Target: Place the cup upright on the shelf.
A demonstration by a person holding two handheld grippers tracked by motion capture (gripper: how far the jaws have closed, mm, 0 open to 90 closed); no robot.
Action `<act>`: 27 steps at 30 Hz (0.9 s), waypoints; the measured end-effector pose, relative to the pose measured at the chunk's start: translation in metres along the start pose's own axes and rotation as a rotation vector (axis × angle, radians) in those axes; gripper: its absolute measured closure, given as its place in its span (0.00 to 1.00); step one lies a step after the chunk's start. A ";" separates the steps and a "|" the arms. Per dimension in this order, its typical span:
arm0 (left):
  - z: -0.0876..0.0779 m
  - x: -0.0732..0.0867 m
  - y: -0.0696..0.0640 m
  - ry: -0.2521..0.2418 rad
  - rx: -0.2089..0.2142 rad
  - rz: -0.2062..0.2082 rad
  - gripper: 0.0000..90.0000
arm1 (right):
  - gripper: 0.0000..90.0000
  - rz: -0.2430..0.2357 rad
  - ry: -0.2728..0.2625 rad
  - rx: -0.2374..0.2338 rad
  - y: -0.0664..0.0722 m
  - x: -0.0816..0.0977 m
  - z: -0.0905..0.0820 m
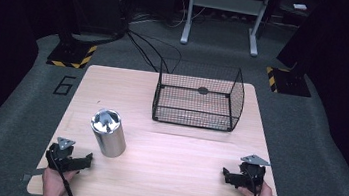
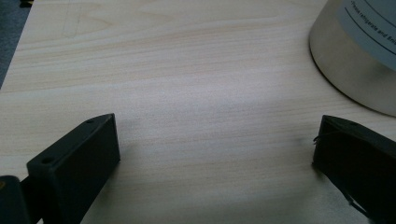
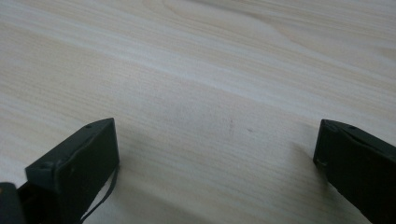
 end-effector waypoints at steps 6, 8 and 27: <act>0.000 0.000 0.000 0.000 0.000 0.001 0.00 | 0.00 -0.022 0.007 -0.027 -0.007 0.002 -0.003; 0.000 0.000 0.000 0.000 0.000 0.001 0.00 | 0.00 -0.010 0.011 -0.018 -0.008 0.002 -0.003; -0.001 -0.001 -0.009 -0.017 0.050 0.041 0.00 | 0.00 -0.005 0.009 -0.010 -0.009 -0.001 0.002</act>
Point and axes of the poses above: each handheld gripper's, and its own axes: z roughly forward along the jaws, x roughly out of its underside, y roughly to its left, the point moved 10 cm from there along z, roughly forward along the jaws, and after that the axes turned 12 degrees about -y, right-handed, at the moved point
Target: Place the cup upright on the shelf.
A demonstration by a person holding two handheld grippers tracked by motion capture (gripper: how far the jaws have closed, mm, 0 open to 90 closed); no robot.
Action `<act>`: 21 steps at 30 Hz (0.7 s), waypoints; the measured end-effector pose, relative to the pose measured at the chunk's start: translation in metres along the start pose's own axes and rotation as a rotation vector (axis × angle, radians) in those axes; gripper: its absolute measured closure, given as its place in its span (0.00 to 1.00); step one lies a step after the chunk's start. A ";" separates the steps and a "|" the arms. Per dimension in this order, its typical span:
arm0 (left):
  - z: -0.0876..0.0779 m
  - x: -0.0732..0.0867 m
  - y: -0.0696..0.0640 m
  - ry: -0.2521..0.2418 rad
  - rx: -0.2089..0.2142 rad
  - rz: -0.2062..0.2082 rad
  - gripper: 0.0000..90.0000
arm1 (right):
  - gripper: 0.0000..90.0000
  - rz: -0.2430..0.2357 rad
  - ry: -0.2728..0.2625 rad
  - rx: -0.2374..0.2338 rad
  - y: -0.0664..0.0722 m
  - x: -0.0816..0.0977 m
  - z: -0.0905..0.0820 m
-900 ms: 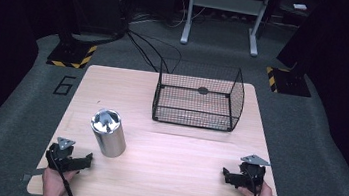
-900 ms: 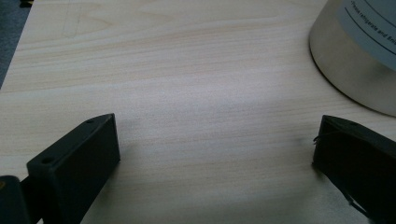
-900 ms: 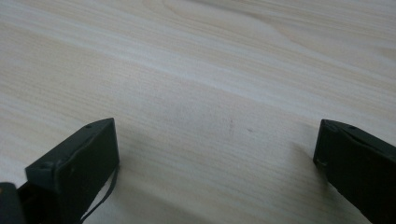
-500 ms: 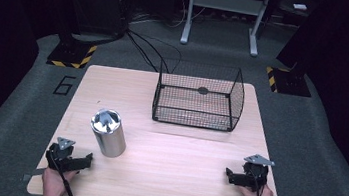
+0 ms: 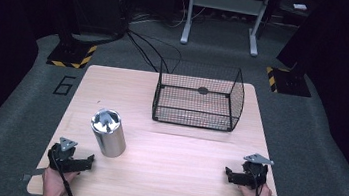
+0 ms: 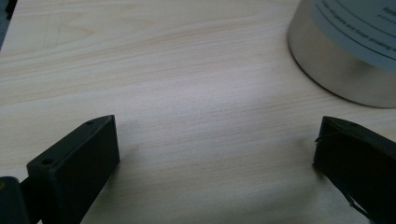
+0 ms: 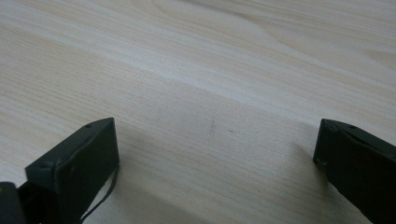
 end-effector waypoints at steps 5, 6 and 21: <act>-0.005 -0.007 -0.002 -0.059 0.020 -0.010 0.00 | 0.00 0.001 -0.003 0.002 0.000 0.000 0.000; -0.007 -0.009 -0.003 -0.073 0.028 -0.020 0.00 | 0.00 0.000 -0.001 0.000 0.000 0.000 0.000; -0.043 -0.042 -0.033 -0.188 0.139 -0.026 0.00 | 0.00 0.007 -0.001 0.006 0.000 0.000 0.000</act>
Point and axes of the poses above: each handheld gripper's, and its own axes: z roughly forward along the jaws, x roughly out of its underside, y roughly to its left, the point moved 10 cm from there along z, roughly forward along the jaws, and after that the axes turned 12 degrees about -y, right-handed, at the moved point
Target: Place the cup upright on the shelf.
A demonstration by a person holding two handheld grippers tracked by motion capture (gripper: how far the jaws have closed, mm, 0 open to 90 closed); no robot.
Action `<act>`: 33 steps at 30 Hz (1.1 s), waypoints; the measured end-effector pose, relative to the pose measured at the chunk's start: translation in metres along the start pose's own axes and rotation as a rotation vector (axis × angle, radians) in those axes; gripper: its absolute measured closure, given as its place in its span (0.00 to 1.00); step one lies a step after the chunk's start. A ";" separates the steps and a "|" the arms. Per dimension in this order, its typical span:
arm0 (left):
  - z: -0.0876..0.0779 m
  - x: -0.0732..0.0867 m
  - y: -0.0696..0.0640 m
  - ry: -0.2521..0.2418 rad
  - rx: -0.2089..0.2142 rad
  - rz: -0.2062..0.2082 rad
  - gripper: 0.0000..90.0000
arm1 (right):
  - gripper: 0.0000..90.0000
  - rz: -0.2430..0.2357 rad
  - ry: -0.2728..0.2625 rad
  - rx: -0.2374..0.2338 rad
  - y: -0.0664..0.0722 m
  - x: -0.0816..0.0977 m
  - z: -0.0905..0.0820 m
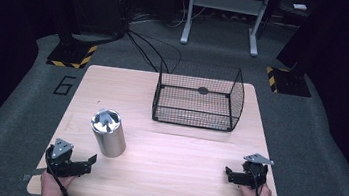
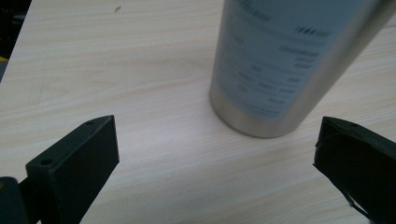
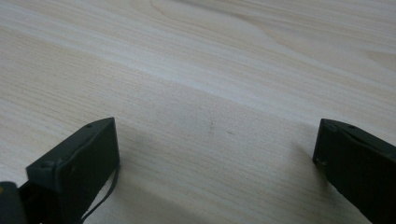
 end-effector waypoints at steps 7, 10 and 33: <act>-0.002 -0.023 -0.015 -0.053 0.040 0.003 0.00 | 0.00 0.000 0.000 0.000 0.000 0.000 0.000; -0.003 -0.033 -0.020 -0.079 0.053 0.009 0.00 | 0.00 0.000 0.000 0.000 0.000 0.000 0.000; 0.010 -0.078 -0.039 -0.155 0.109 0.043 0.00 | 0.00 0.000 -0.001 0.001 0.000 0.000 0.000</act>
Point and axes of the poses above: each handheld gripper's, and its own axes: z roughly forward along the jaws, x roughly out of its underside, y roughly to its left, the point moved 10 cm from there along z, roughly forward along the jaws, and after that the axes turned 12 degrees about -y, right-handed, at the moved point
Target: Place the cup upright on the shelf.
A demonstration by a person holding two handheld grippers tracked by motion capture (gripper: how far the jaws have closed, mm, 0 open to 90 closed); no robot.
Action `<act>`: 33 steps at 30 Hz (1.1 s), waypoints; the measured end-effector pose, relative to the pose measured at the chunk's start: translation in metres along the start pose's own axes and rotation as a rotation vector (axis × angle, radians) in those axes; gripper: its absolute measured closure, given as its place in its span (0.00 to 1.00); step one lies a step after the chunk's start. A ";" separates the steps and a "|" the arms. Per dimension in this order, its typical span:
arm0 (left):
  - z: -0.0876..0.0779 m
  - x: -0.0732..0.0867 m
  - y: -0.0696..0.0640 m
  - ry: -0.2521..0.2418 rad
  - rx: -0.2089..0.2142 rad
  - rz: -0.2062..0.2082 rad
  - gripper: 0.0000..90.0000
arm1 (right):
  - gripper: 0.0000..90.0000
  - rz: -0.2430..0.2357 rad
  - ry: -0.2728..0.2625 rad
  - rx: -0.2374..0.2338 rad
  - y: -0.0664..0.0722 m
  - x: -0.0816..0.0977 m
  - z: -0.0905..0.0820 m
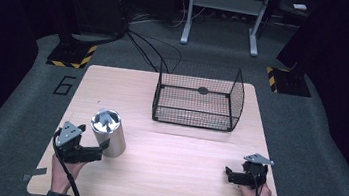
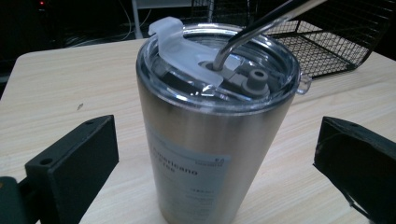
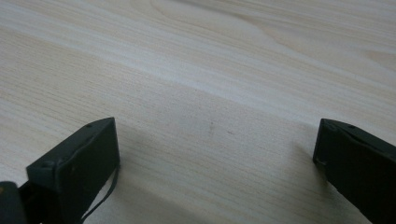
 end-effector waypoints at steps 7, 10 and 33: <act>0.010 0.000 0.000 0.009 0.001 0.003 0.00 | 0.00 0.000 -0.001 0.000 0.000 0.000 0.000; 0.015 -0.001 0.001 0.006 0.000 0.004 0.00 | 0.00 0.000 -0.002 0.001 0.000 0.000 0.000; 0.036 -0.003 0.002 -0.018 0.031 0.025 0.00 | 0.00 0.000 -0.002 0.001 0.000 0.000 0.000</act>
Point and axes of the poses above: each handheld gripper's, and its own axes: z roughly forward along the jaws, x roughly out of its underside, y roughly to its left, the point moved 10 cm from there along z, roughly forward along the jaws, and after that the axes turned 12 degrees about -y, right-handed, at the moved point
